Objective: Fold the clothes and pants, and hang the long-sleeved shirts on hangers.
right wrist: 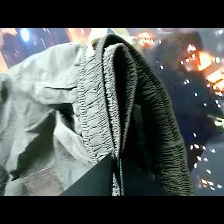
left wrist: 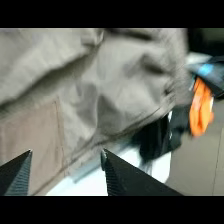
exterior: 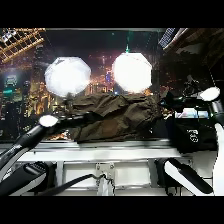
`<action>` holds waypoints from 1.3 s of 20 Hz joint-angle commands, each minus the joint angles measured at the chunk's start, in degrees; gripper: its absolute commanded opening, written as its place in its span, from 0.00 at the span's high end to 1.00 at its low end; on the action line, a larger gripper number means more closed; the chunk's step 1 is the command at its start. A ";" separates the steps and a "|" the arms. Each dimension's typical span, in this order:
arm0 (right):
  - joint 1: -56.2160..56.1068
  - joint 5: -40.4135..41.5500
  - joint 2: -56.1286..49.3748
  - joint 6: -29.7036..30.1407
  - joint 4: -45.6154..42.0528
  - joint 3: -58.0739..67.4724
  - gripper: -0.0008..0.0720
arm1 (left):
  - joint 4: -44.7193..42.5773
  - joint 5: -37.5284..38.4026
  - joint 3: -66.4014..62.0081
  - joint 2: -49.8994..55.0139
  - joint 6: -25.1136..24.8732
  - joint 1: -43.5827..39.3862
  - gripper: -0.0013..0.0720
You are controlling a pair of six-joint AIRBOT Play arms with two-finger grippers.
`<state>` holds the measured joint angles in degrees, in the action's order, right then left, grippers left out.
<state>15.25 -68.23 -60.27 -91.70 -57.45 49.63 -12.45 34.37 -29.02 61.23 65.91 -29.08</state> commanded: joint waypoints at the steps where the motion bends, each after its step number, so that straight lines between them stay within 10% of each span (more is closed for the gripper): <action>1: -0.17 -1.51 4.28 -3.30 -1.38 -0.17 0.96 | 3.76 -2.32 -9.40 14.29 -2.01 -11.41 0.45; 5: -0.17 -2.08 7.69 -3.89 -1.53 -0.15 0.96 | 8.55 -1.49 -17.51 25.42 -2.08 -16.31 0.98; 26: -0.31 -10.21 9.92 -5.11 -4.31 10.91 0.96 | 11.02 0.44 -19.50 30.60 -8.55 -18.56 0.98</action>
<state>15.00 -78.11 -50.41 -96.88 -60.95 60.27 -2.26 32.25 -48.47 92.75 61.36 -48.29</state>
